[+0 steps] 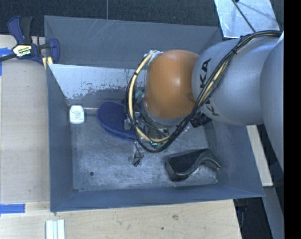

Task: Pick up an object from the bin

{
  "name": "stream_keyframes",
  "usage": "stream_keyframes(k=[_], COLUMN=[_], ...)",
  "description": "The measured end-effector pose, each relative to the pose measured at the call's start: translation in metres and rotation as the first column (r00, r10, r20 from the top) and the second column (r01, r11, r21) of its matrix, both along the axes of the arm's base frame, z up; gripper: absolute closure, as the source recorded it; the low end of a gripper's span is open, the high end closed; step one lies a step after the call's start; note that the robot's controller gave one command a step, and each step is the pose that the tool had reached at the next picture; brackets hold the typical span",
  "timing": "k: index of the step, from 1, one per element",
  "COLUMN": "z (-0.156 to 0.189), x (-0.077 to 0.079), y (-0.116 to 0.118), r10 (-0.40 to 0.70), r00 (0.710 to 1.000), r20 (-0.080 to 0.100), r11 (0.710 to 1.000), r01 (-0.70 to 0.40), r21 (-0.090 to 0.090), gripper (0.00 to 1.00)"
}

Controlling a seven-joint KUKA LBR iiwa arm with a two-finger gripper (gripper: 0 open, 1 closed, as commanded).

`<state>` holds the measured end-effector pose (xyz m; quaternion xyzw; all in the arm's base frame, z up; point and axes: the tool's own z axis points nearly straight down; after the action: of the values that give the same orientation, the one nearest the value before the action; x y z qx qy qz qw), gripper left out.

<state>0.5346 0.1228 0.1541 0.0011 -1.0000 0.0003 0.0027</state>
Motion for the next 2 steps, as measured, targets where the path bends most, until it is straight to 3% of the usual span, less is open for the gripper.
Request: stream_keyframes(k=[1, 2], z=[-0.0845, -0.0787], x=[0.0671, 0.0691], y=[-0.0174, -0.0169], r10=[-0.164, -0.164], r00=[0.986, 0.986], r20=[0.011, 0.020], r11=[0.987, 0.986], r01=[0.164, 0.164], r21=[0.005, 0.008], gripper=[0.00, 1.00])
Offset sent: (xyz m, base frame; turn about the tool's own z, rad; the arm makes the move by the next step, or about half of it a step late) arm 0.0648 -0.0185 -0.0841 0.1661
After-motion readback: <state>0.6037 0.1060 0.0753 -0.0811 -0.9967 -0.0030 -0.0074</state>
